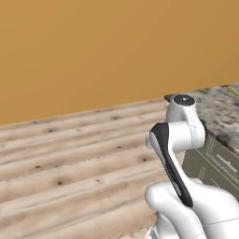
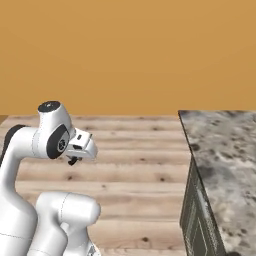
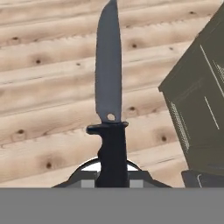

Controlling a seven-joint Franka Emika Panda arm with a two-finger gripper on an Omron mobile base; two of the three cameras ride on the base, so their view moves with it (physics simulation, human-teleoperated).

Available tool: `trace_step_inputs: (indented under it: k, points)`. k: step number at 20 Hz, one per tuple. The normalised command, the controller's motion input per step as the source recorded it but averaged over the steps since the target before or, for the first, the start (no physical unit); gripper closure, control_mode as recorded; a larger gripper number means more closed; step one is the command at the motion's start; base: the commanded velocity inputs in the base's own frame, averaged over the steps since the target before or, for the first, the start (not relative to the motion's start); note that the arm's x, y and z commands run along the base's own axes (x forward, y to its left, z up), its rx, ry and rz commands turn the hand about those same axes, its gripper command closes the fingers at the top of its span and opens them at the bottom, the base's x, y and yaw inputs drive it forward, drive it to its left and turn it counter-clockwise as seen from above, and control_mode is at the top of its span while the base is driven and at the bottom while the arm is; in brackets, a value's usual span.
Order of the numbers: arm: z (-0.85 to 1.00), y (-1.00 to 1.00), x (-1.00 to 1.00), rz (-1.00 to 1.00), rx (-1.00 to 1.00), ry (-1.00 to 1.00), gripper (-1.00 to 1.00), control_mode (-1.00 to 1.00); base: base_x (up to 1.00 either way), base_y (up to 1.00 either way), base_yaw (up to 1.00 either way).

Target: Retrieve the butter from the fridge and place it on a plate on the dining table. Then retrieve the butter knife by the fridge and place it near the plate.

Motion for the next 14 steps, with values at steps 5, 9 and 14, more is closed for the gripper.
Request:
trace_step_inputs:
  k: [5,9,14]
  points:
    - [0.00,0.00,0.00,0.00,0.00,0.00,1.00,1.00,1.00,0.00,0.00]
    - [0.00,0.00,0.00,0.00,0.00,0.00,1.00,1.00,1.00,0.05,-0.08]
    - [0.00,0.00,0.00,0.00,0.00,0.00,1.00,1.00,1.00,0.18,-0.42]
